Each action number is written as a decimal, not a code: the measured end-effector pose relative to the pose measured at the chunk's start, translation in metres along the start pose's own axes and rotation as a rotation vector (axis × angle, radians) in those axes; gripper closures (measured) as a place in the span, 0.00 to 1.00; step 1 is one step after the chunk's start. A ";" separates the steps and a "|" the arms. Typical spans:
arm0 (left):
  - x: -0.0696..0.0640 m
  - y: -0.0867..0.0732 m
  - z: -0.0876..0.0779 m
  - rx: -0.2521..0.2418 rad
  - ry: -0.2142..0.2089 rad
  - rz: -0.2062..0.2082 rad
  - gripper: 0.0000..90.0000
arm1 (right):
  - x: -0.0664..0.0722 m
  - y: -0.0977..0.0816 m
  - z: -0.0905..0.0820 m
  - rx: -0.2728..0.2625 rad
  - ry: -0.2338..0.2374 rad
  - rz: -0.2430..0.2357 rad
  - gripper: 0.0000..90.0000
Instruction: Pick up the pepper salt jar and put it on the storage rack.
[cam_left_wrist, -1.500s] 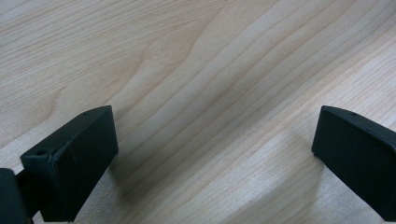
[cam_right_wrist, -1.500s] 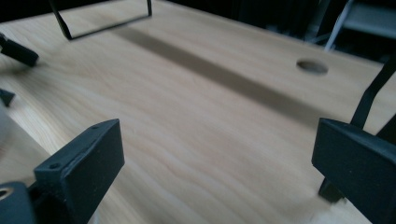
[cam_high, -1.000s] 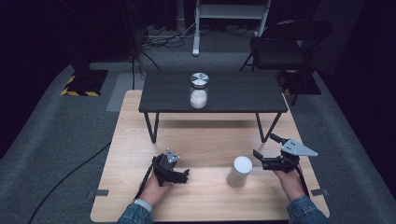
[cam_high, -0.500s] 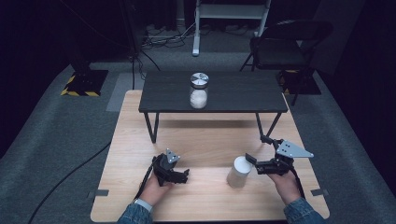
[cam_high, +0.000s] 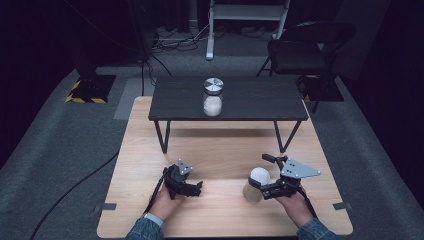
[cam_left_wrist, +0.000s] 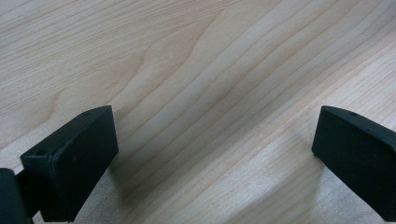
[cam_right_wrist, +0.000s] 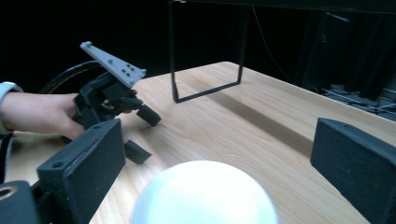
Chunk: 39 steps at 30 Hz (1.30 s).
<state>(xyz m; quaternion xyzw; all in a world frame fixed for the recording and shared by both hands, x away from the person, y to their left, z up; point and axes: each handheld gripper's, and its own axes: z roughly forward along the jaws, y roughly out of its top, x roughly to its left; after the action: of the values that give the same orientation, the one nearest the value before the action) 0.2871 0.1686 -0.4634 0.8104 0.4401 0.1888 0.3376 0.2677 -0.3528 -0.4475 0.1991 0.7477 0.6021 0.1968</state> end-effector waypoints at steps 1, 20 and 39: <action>0.000 0.000 0.000 0.000 0.000 0.000 0.00 | 0.001 0.000 0.000 0.001 0.004 0.000 0.03; -0.001 0.001 0.001 -0.003 0.002 -0.001 0.00 | 0.008 -0.005 -0.001 0.109 0.008 0.011 0.12; -0.002 0.001 0.002 -0.003 0.004 -0.006 0.00 | 0.001 -0.002 0.000 0.194 0.013 0.042 0.37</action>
<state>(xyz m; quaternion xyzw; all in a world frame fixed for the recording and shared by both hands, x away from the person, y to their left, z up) 0.2877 0.1663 -0.4638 0.8082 0.4429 0.1902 0.3382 0.2665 -0.3527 -0.4493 0.2290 0.7994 0.5321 0.1593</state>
